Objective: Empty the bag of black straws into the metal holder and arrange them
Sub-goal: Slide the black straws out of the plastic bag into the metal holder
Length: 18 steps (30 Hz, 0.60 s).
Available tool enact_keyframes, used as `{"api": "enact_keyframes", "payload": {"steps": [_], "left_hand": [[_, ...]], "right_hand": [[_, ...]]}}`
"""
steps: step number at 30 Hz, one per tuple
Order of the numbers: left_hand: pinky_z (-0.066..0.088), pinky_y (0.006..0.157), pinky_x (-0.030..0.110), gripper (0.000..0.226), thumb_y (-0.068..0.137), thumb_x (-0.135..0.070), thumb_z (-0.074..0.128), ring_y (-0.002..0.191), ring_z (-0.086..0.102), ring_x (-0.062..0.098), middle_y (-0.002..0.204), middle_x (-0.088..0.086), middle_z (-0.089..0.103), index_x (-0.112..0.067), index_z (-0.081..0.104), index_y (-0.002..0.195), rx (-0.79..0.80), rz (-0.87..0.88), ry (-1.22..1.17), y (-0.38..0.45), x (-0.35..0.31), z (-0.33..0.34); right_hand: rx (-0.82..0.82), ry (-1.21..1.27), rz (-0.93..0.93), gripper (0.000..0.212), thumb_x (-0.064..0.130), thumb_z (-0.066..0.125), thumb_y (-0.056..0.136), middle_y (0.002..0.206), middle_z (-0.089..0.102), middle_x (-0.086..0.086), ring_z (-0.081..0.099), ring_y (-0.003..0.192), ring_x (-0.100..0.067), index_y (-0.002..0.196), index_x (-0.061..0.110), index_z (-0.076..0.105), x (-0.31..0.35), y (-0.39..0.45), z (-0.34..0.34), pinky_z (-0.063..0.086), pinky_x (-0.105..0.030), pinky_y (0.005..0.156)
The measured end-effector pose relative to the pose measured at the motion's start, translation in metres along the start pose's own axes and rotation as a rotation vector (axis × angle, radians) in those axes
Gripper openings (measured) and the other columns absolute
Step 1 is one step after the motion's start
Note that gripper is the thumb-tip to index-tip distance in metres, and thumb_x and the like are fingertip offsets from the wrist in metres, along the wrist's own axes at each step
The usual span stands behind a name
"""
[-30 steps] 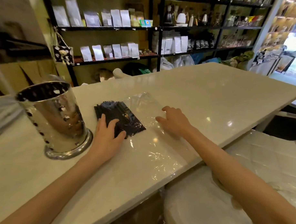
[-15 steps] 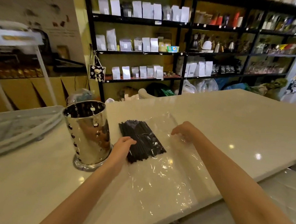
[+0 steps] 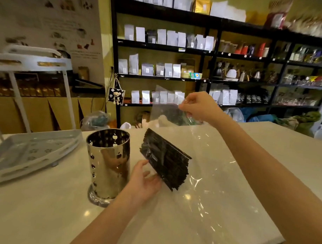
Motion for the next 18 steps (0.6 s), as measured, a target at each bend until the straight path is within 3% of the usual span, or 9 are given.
{"api": "enact_keyframes", "payload": {"steps": [2,4,7,10,12,14,16,18], "left_hand": [[0.038,0.102,0.05,0.047,0.08,-0.028,0.056,0.113,0.052,0.038,0.121,0.026,0.051,-0.005,0.035,0.116,0.076,-0.081,-0.001,0.004,0.009,0.01],[0.041,0.097,0.046,0.059,0.066,-0.035,0.068,0.104,0.054,0.035,0.11,0.019,0.055,0.005,0.046,0.104,0.098,-0.122,0.092,0.002,0.019,0.015],[0.041,0.086,0.037,0.064,0.058,-0.033,0.071,0.099,0.053,0.028,0.108,0.016,0.055,0.008,0.049,0.102,0.101,-0.155,0.131,0.001,0.032,0.018],[0.036,0.091,0.034,0.086,0.043,-0.035,0.08,0.102,0.044,0.027,0.108,0.015,0.05,0.011,0.054,0.111,0.135,-0.172,0.122,0.002,0.045,0.024],[0.041,0.097,0.039,0.074,0.056,-0.039,0.074,0.101,0.055,0.031,0.106,0.018,0.061,0.009,0.058,0.111,0.177,-0.184,0.056,-0.001,0.051,0.031],[0.046,0.094,0.042,0.061,0.067,-0.042,0.067,0.097,0.06,0.034,0.104,0.02,0.065,0.005,0.063,0.106,0.155,-0.139,0.029,-0.006,0.054,0.035],[0.047,0.094,0.042,0.06,0.066,-0.041,0.069,0.099,0.059,0.032,0.108,0.018,0.063,0.002,0.064,0.106,0.138,-0.118,-0.009,-0.009,0.053,0.037],[0.047,0.089,0.038,0.068,0.063,-0.041,0.07,0.092,0.06,0.031,0.108,0.018,0.06,-0.001,0.058,0.117,0.244,-0.122,-0.074,-0.016,0.051,0.05]], "right_hand": [[0.095,-0.168,-0.04,0.016,0.019,0.057,0.087,0.069,0.06,-0.002,0.058,0.067,-0.016,0.081,0.006,0.063,0.019,0.0,0.005,0.046,-0.024,0.059],[0.163,-0.227,-0.078,0.014,0.019,0.057,0.087,0.061,0.059,0.0,0.057,0.056,-0.013,0.079,0.009,0.063,0.032,-0.004,0.009,0.043,-0.018,0.051],[0.073,-0.143,-0.143,0.011,0.02,0.062,0.085,0.059,0.057,0.002,0.053,0.052,-0.009,0.079,0.011,0.062,0.05,-0.002,-0.011,0.042,-0.016,0.049],[0.041,-0.109,-0.164,0.017,0.02,0.064,0.083,0.068,0.065,-0.01,0.053,0.055,-0.013,0.085,0.004,0.068,0.053,-0.001,-0.022,0.045,-0.02,0.054],[0.022,-0.042,-0.15,0.017,0.02,0.064,0.083,0.073,0.062,-0.016,0.053,0.061,-0.018,0.087,0.004,0.068,0.05,-0.002,-0.029,0.046,-0.025,0.058],[0.048,-0.017,-0.131,0.014,0.02,0.064,0.083,0.068,0.061,-0.011,0.053,0.059,-0.019,0.085,0.006,0.067,0.045,-0.004,-0.03,0.046,-0.023,0.052],[0.019,0.077,-0.107,0.012,0.017,0.064,0.084,0.059,0.055,-0.004,0.049,0.044,-0.011,0.084,0.006,0.066,0.042,-0.007,-0.038,0.04,-0.015,0.038],[-0.034,0.203,-0.087,0.013,0.016,0.064,0.084,0.056,0.051,-0.004,0.041,0.038,-0.008,0.085,0.003,0.066,0.04,-0.007,-0.05,0.034,-0.013,0.034]]}}
Point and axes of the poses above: each hand's wrist, its own y-axis towards the middle knuckle, its own z-axis out of the palm, x = y × z, the point moved 9 cm from there along y, towards the middle knuckle
